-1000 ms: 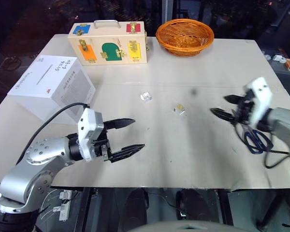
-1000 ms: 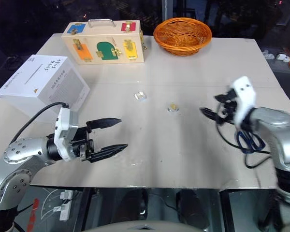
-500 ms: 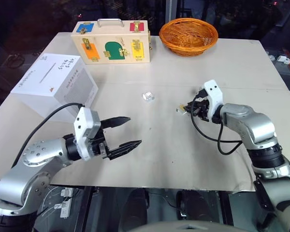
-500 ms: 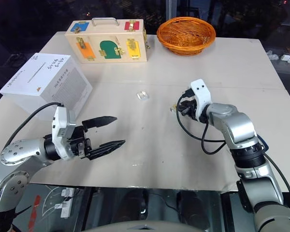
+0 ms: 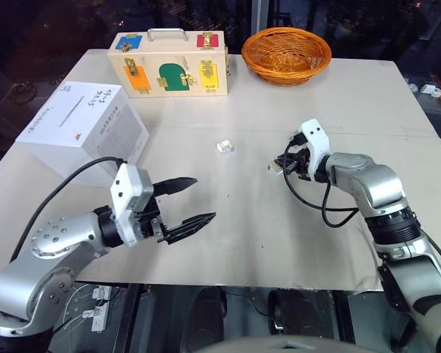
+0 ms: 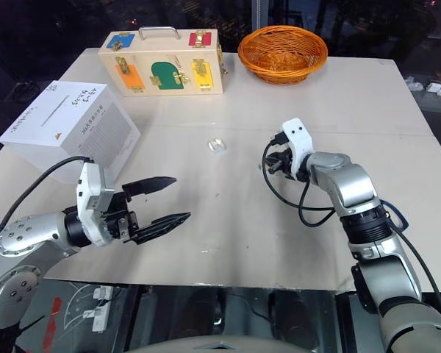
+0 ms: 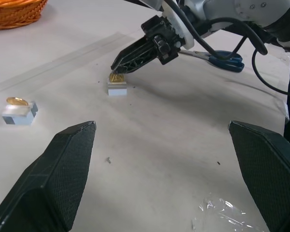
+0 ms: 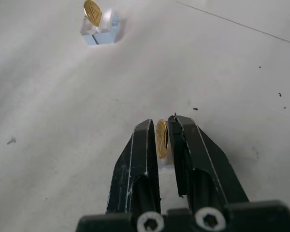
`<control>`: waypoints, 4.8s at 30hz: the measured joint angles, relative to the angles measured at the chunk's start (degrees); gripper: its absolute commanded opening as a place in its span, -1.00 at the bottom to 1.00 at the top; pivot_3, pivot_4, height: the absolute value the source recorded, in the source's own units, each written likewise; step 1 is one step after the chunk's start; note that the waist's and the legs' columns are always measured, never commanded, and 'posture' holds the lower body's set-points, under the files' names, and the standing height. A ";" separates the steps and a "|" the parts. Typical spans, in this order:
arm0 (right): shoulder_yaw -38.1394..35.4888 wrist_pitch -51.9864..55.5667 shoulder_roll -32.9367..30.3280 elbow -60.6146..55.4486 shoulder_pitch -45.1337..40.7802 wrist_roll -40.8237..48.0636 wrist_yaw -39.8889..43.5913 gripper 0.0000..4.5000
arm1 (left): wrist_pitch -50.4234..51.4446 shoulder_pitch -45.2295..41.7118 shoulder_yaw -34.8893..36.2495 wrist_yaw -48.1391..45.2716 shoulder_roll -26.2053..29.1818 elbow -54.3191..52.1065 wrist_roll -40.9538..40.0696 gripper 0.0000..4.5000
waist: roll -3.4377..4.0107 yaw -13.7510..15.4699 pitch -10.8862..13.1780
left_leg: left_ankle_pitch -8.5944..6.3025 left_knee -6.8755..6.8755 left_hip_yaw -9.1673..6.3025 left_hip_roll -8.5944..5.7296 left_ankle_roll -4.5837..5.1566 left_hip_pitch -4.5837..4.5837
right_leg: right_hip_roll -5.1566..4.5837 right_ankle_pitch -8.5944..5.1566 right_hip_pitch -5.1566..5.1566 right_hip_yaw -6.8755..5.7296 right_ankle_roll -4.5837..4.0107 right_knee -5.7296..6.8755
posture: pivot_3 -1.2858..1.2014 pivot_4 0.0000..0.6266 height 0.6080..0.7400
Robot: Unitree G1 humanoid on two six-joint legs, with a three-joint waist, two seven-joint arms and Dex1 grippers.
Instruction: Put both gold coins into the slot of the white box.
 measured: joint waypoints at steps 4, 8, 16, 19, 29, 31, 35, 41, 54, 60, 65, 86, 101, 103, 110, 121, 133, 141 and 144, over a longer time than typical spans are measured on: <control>0.00 -0.02 -0.01 0.72 0.00 -0.63 0.10 -0.76 | 0.96 -0.63 0.01 0.53 0.13 -0.51 -0.69 1.00 | 0.00 0.01 0.00 | 0.00 0.00 0.00 0.00 0.00 0.00 | 0.00 0.00 0.00 0.00 0.00 0.00 | 0.03 -0.52 0.79; 0.01 -0.02 -0.01 0.73 0.00 -1.14 0.65 -0.76 | 1.14 -1.17 0.02 0.58 0.27 -0.51 -1.00 1.00 | 0.00 -0.03 0.00 | 0.00 -0.01 0.02 0.00 0.00 0.00 | 0.00 0.00 -0.02 0.02 0.00 0.00 | 0.03 -0.52 0.79; 0.00 -0.01 0.18 0.74 0.00 -1.46 1.18 -1.00 | 1.12 -0.95 0.02 0.45 0.27 -0.50 -0.98 1.00 | 0.00 -0.02 0.00 | 0.00 -0.02 0.06 0.00 0.00 0.00 | 0.00 0.00 -0.06 0.05 0.00 0.00 | 0.03 -0.52 0.79; -0.04 0.01 0.44 0.70 -0.02 -1.45 1.26 -1.00 | 1.07 -0.27 0.03 0.12 0.27 -0.48 -0.95 1.00 | 0.00 -0.02 0.00 | 0.00 -0.04 0.10 0.00 0.00 0.00 | 0.00 0.00 -0.09 0.09 0.00 0.01 | 0.03 -0.52 0.79; -5.46 4.02 0.22 -4.54 0.30 3.85 2.72 -1.00 | 3.58 -4.41 0.17 2.86 -1.11 1.97 -4.55 1.00 | 0.01 0.28 0.02 | 0.00 -0.07 0.10 0.00 0.00 -0.06 | 0.00 0.00 -0.16 0.09 0.00 0.02 | 0.03 -0.52 0.79; -10.44 6.59 0.80 -9.27 0.31 9.16 3.79 -1.00 | 5.05 -8.05 0.46 4.61 -1.46 4.32 -6.50 1.00 | -0.01 0.26 0.02 | 0.00 -0.06 0.04 0.00 0.00 -0.13 | 0.01 0.01 -0.18 0.03 0.01 0.02 | 0.03 -0.52 0.79; -17.52 11.86 2.15 -15.67 0.70 19.00 5.02 -1.00 | 8.69 -13.13 0.05 6.25 -2.73 7.69 -11.03 0.76 | -0.01 0.04 0.02 | 0.00 -0.06 0.02 0.01 0.00 -0.16 | 0.01 0.01 -0.19 0.03 0.01 0.02 | 0.03 -0.52 0.79; -24.49 21.89 4.78 -24.21 -0.74 36.93 2.57 -1.00 | 14.69 -26.87 -2.59 6.76 -5.58 15.83 -18.59 0.27 | -0.01 -0.01 0.02 | 0.00 0.13 -0.23 -0.01 0.00 -0.47 | 0.02 0.01 -0.33 -0.21 0.01 0.10 | 0.03 -0.52 0.79; -25.11 23.75 3.18 -26.13 -1.90 49.77 -4.72 -1.00 | 21.57 -33.78 -6.09 2.50 -7.06 19.41 -24.23 -0.69 | -0.01 0.01 0.02 | 0.01 0.30 -0.33 -0.02 -0.01 -0.79 | 0.01 0.01 -0.58 -0.30 0.01 0.31 | 0.03 -0.52 0.79; -23.81 22.21 2.58 -27.65 -1.52 54.18 -7.25 -1.00 | 21.94 -34.61 -6.69 0.96 -7.78 19.85 -24.03 -0.69 | -0.01 0.00 0.02 | 0.01 0.30 -0.34 -0.02 0.00 -0.79 | 0.02 0.01 -0.58 -0.30 0.01 0.32 | 0.03 -0.52 0.79; -21.79 20.82 1.96 -27.75 -1.55 55.29 -8.69 -1.00 | 22.38 -35.34 -6.73 0.42 -8.04 19.93 -24.06 -0.69 | -0.01 0.01 0.02 | 0.01 0.31 -0.34 -0.02 -0.01 -0.79 | 0.02 0.01 -0.58 -0.30 0.01 0.32 | 0.03 -0.52 0.79; -17.45 13.85 -1.47 -29.13 -1.10 57.86 -10.08 -0.39 | 24.56 -35.72 -6.27 0.07 -9.50 19.75 -26.25 -1.00 | -0.01 -0.03 0.02 | 0.01 0.32 -0.35 -0.02 0.00 -0.80 | 0.02 0.01 -0.59 -0.30 0.02 0.31 | 0.03 -0.52 0.79; -8.01 -5.60 -11.38 -29.97 -1.68 34.42 8.21 0.98 | 22.96 -28.20 15.09 19.54 8.42 22.18 -22.26 -1.00 | -0.05 -0.12 0.05 | 0.01 0.30 -0.34 -0.01 0.00 -0.78 | 0.01 0.00 -0.65 -0.30 0.02 0.34 | 0.03 -0.52 0.79; -6.34 -7.43 -10.06 -28.88 -3.01 32.83 9.82 0.98 | 23.39 -29.35 15.71 20.67 12.02 25.67 -19.53 -1.00 | -0.06 -0.01 0.06 | 0.01 0.31 -0.34 -0.01 -0.01 -0.79 | 0.01 0.00 -0.66 -0.32 0.02 0.36 | 0.03 -0.52 0.79; -2.36 -14.58 -6.20 -24.24 -6.08 25.97 15.38 0.98 | 28.05 -43.09 5.42 15.45 26.89 48.95 -7.60 -1.00 | -0.19 0.59 0.13 | 0.01 0.30 -0.37 -0.07 -0.01 -0.87 | -0.04 0.00 -0.72 -0.46 0.01 0.34 | 0.03 -0.52 0.79; -2.94 -15.82 -1.69 -23.86 -7.30 23.29 11.59 0.98 | 20.89 -59.59 -12.84 -2.49 28.25 69.10 12.07 -1.00 | -0.22 0.17 0.15 | 0.02 0.30 -0.33 -0.02 -0.02 -0.98 | -0.02 0.00 -0.85 -0.43 -0.02 0.40 | 0.03 -0.52 0.79; -3.05 -14.23 -1.71 -26.13 -5.41 23.31 8.46 0.98 | 15.29 -65.96 -18.42 -12.69 25.08 82.98 26.70 -1.00 | -0.24 0.17 0.15 | 0.02 0.33 -0.36 -0.01 -0.02 -1.01 | -0.04 0.00 -0.85 -0.46 -0.02 0.41 | 0.03 -0.52 0.79; -3.05 -13.73 -1.88 -26.16 -5.18 23.27 8.40 0.98 | 15.15 -66.80 -17.25 -14.46 23.90 84.55 28.78 -1.00 | -0.24 0.17 0.14 | 0.02 0.37 -0.37 -0.01 -0.02 -1.00 | -0.04 0.00 -0.85 -0.46 -0.02 0.45 | 0.03 -0.52 0.79; -3.05 -13.72 -1.88 -26.22 -5.02 23.23 8.36 0.98 | 15.12 -66.83 -16.91 -14.65 23.76 84.79 29.44 -1.00 | -0.24 0.15 0.14 | 0.02 0.38 -0.37 -0.01 -0.02 -1.00 | -0.04 0.00 -0.85 -0.46 -0.02 0.46 | 0.03 -0.52 0.79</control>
